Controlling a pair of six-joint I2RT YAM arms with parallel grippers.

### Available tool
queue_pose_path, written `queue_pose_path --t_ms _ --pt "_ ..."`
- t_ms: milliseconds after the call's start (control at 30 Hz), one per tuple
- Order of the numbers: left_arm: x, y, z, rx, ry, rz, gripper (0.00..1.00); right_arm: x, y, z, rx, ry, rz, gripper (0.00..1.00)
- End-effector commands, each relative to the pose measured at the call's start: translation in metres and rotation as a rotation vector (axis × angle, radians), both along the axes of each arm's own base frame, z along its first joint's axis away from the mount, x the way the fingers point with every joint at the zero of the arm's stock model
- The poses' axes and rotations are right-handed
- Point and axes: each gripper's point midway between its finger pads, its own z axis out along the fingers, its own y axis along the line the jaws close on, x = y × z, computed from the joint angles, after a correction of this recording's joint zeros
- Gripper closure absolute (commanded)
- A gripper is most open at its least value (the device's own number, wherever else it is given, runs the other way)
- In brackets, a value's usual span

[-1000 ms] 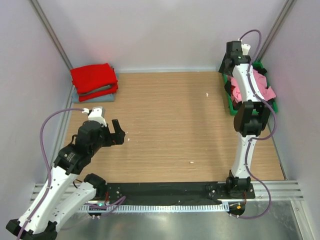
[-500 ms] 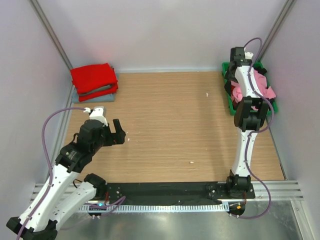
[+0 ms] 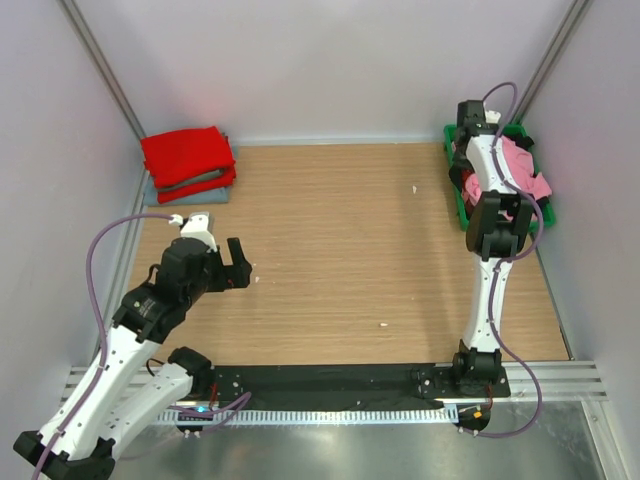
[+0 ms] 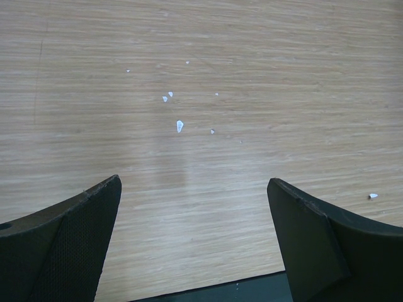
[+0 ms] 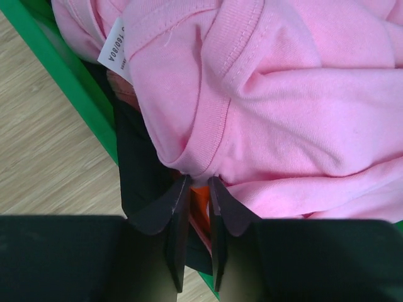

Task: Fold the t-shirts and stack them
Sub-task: Grab the tshirt from the pile

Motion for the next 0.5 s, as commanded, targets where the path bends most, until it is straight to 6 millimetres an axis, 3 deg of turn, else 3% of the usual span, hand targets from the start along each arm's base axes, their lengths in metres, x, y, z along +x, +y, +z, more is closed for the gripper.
queue_pose_path --t_ms 0,100,233,367,467 --pt "0.003 0.001 0.006 0.004 -0.023 0.007 0.01 0.009 -0.009 0.016 -0.009 -0.058 -0.007 0.78" --pt "0.003 0.001 0.006 0.005 -0.022 0.007 0.01 0.010 -0.011 0.018 -0.004 -0.065 -0.004 0.98" --pt "0.003 0.001 0.006 0.006 -0.021 0.008 0.02 0.009 -0.014 0.033 -0.013 -0.092 -0.016 0.99" --pt "0.003 0.002 0.008 0.001 -0.028 0.009 0.01 0.004 -0.012 0.069 -0.010 -0.154 -0.022 0.99" --pt "0.002 0.003 0.011 -0.003 -0.040 0.013 0.01 -0.003 0.005 0.107 0.010 -0.213 0.011 0.99"
